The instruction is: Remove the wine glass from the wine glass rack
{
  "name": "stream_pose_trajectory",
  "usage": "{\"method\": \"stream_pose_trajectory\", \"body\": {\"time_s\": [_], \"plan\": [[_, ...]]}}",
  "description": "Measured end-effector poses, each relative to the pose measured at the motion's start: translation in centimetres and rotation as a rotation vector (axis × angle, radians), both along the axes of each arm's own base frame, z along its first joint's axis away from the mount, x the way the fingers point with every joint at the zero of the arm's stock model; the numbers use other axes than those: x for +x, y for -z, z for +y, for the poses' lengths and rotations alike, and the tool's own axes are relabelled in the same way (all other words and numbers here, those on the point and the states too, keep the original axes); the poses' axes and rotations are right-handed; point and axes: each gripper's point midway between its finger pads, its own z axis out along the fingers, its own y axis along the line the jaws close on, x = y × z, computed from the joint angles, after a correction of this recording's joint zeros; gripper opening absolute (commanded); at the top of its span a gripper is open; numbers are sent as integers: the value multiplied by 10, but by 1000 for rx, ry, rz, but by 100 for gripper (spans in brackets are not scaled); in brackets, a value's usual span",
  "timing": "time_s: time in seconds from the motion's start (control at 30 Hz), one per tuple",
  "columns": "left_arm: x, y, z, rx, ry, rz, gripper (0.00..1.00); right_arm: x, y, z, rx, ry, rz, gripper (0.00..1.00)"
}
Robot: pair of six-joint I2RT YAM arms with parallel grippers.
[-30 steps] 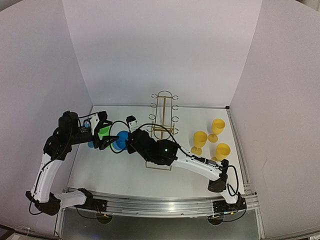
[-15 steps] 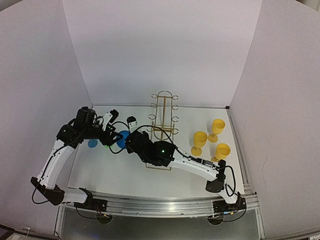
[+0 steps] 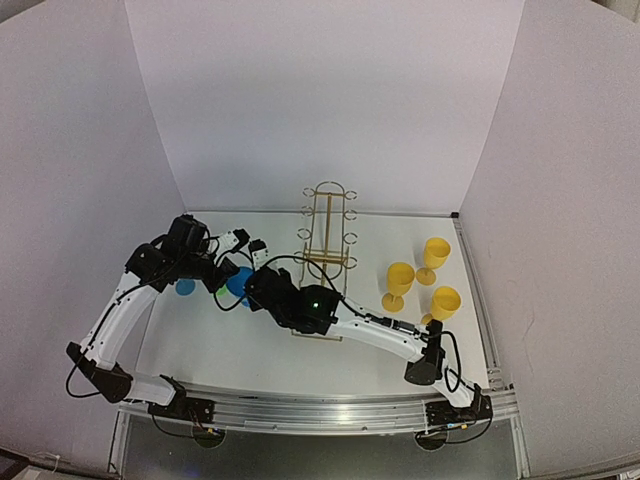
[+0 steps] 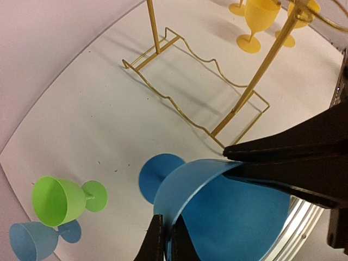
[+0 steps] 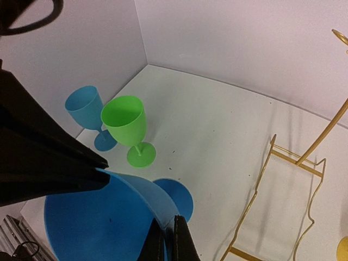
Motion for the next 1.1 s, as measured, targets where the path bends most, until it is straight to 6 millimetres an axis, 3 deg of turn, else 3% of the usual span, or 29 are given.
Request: {"method": "stream_pose_trajectory", "body": {"time_s": [0.07, 0.2, 0.37, 0.6, 0.87, 1.1], "plan": [[1, 5, 2, 25, -3, 8, 0, 0, -1, 1, 10, -1, 2, 2], [3, 10, 5, 51, -13, 13, 0, 0, -6, 7, 44, -19, -2, 32], [24, 33, 20, 111, -79, 73, 0, -5, -13, 12, 38, -70, -16, 44], [73, 65, 51, 135, -223, 139, 0, -13, -45, -2, 55, -111, -47, 49], [118, 91, 34, 102, -254, 143, 0, -25, -109, -37, 135, -125, -103, 49], [142, 122, 27, 98, -282, 185, 0, -28, -115, -52, 129, -116, -111, 48]]}}
